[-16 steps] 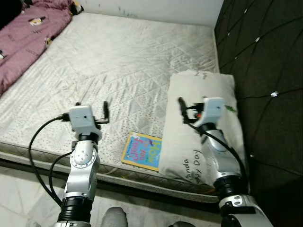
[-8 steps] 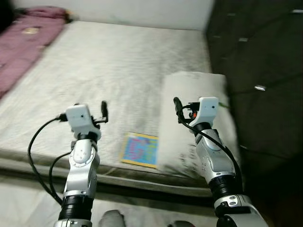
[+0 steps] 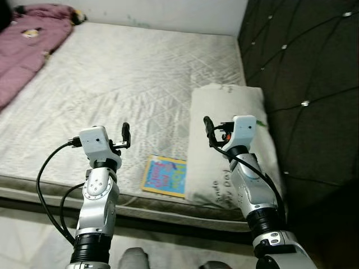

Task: Clean up the room

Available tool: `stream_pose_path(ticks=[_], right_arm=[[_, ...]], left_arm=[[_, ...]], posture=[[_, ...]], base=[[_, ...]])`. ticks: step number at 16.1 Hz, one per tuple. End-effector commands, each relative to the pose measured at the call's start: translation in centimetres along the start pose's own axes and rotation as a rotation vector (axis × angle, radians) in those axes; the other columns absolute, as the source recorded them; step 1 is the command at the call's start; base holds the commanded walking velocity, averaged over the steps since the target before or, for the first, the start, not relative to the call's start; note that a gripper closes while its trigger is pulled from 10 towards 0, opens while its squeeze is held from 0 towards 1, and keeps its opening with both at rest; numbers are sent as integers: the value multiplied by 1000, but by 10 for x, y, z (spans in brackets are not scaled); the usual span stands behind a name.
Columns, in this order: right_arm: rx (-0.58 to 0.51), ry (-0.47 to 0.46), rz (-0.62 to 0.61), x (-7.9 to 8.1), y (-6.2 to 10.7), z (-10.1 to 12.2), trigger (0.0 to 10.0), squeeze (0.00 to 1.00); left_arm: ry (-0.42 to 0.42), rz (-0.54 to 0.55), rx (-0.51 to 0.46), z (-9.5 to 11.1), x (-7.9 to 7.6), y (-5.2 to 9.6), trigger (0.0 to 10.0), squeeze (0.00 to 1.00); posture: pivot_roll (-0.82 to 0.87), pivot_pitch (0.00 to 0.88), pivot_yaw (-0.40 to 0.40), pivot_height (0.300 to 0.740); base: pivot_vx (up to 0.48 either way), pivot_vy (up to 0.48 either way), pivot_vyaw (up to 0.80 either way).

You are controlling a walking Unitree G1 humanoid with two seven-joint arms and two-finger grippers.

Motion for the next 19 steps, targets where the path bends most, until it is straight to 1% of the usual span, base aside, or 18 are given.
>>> stream_pose_path(ticks=[1,3,4,6,7,8,9,11,13,15,17,19], right_arm=[[1,4,-13,-2,-1,0,10000,0],[-5,-9,-52,-5,0,-1,10000,0],[1,-12,-66,-7,3,-3,10000,0],[13,0,-54,-9,4,-5,10000,0],[15,4,-51,-10,4,-4,10000,0],[18,32,-33,-12,2,-4,10000,0],[25,33,-26,-13,1,-4,10000,0],[41,44,0,-9,-2,-7,10000,0],[48,49,25,-1,-4,-8,10000,0],[49,53,33,3,-7,-7,10000,0],[54,44,34,3,-7,-8,10000,0],[52,43,23,0,-7,-8,10000,0]], left_arm=[[1,-12,18,-3,-4,-1,10000,0],[-7,-34,37,-6,-5,-4,10000,0],[7,-35,39,-5,-3,-9,10000,0],[29,-8,41,-6,0,-12,10000,0],[31,-8,40,-6,-1,-12,10000,0],[34,1,35,-7,-2,-9,10000,0],[39,14,32,-8,-1,-5,10000,0],[50,55,21,-6,6,0,10000,0],[64,91,17,-5,15,2,10000,0],[67,89,17,-5,16,0,10000,0],[61,71,12,-3,13,-2,10000,0],[59,63,11,-2,11,-3,10000,0]], posture=[[-25,0,57,740],[-42,0,78,740],[-54,0,74,740],[-58,0,53,740],[-58,0,49,740],[-46,0,18,740],[-30,0,-4,740],[6,0,-43,740],[20,0,-56,740],[21,0,-55,740],[15,0,-46,740],[6,0,-42,740]], base=[[0,0,0],[0,0,0],[0,0,0],[0,0,0],[0,0,0],[0,0,0],[0,0,0],[0,0,0],[0,0,0],[0,0,0],[0,0,-800],[0,255,-800]])
Point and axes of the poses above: a point about 5 cm out from each wrist's last joint towards the gripper, its own y axis pointing back from the gripper into the wrist, its own z axis along the axis of the wrist's last joint, x = y × z, the point moved 6 cm from there along -y, pointing out of the wrist towards the gripper, and after that the axes turned 2 degrees about y, right-handed, at the moved point
